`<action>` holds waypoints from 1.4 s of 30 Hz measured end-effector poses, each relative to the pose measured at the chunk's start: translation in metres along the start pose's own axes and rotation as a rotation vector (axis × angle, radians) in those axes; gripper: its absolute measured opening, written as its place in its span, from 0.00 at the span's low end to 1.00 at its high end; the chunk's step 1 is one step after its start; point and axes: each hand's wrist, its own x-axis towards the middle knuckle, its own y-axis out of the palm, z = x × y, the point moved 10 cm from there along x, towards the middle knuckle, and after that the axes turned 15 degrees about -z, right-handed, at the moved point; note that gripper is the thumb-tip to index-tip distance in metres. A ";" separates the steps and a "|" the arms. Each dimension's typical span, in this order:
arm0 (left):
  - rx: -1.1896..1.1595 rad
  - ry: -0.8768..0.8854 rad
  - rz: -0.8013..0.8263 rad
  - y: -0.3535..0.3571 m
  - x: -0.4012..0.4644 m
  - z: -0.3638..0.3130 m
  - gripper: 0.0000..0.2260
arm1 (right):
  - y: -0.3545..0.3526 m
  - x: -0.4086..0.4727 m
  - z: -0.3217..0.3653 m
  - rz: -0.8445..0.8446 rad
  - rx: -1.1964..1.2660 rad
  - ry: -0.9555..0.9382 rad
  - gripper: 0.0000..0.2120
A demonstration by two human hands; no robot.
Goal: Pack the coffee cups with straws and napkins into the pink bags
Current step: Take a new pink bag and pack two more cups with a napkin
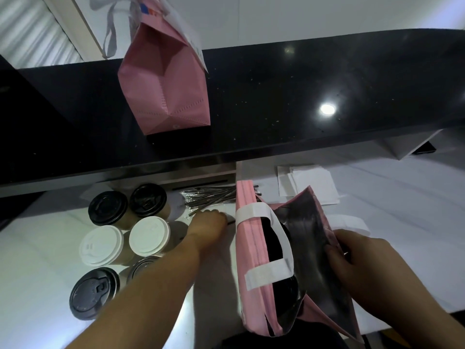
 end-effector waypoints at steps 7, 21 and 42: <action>-0.163 -0.190 0.068 0.006 -0.033 0.006 0.10 | 0.004 0.001 -0.002 0.021 -0.039 -0.050 0.13; -0.742 -0.591 -0.672 -0.257 -0.138 0.010 0.04 | -0.005 0.007 -0.001 -0.019 0.001 -0.149 0.14; -0.566 -0.356 -0.081 -0.197 -0.097 -0.175 0.07 | -0.017 -0.003 -0.012 -0.069 0.023 -0.118 0.14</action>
